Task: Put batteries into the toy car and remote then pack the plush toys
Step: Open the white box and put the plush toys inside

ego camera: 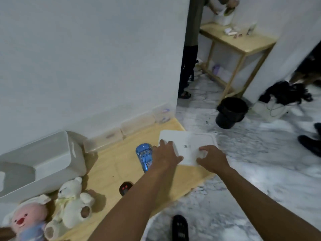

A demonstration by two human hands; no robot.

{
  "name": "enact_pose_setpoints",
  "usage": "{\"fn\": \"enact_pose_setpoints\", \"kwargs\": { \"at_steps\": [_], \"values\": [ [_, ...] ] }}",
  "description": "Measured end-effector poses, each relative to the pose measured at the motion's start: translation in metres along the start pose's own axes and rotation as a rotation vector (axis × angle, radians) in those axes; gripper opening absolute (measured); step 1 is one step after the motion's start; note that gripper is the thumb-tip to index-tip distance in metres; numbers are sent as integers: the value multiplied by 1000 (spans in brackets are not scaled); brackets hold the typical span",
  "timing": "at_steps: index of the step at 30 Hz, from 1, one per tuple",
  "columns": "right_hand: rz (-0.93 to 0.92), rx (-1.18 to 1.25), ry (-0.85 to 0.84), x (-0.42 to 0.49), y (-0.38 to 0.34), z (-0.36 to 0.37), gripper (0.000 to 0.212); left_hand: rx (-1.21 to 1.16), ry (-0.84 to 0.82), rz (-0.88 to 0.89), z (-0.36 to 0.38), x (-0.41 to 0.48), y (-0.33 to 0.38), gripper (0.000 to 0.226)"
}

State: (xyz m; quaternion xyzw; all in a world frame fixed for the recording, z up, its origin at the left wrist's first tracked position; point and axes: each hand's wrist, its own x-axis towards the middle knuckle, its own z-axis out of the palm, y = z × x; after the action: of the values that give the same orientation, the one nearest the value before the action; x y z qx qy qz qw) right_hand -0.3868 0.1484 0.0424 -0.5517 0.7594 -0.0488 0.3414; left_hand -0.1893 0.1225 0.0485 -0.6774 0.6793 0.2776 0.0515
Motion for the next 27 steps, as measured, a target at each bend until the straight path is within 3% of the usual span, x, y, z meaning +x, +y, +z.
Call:
{"fn": "enact_pose_setpoints", "kwargs": {
  "at_steps": [5,15,18,23,27],
  "values": [
    [84,53,-61,2,54,20,61,63,-89,-35,49,4,23,80],
    [-17,-171,-72,4,88,51,56,160,-170,19,77,-2,14,76],
    [-14,-261,31,6,71,42,52,93,-120,45,58,-3,8,73],
    [-257,-312,155,15,-2,37,48,-80,84,-39,-5,-25,-32,55],
    [-483,-209,42,0,-100,73,49,-184,273,-219,-40,-67,-122,42]
  ]
}}
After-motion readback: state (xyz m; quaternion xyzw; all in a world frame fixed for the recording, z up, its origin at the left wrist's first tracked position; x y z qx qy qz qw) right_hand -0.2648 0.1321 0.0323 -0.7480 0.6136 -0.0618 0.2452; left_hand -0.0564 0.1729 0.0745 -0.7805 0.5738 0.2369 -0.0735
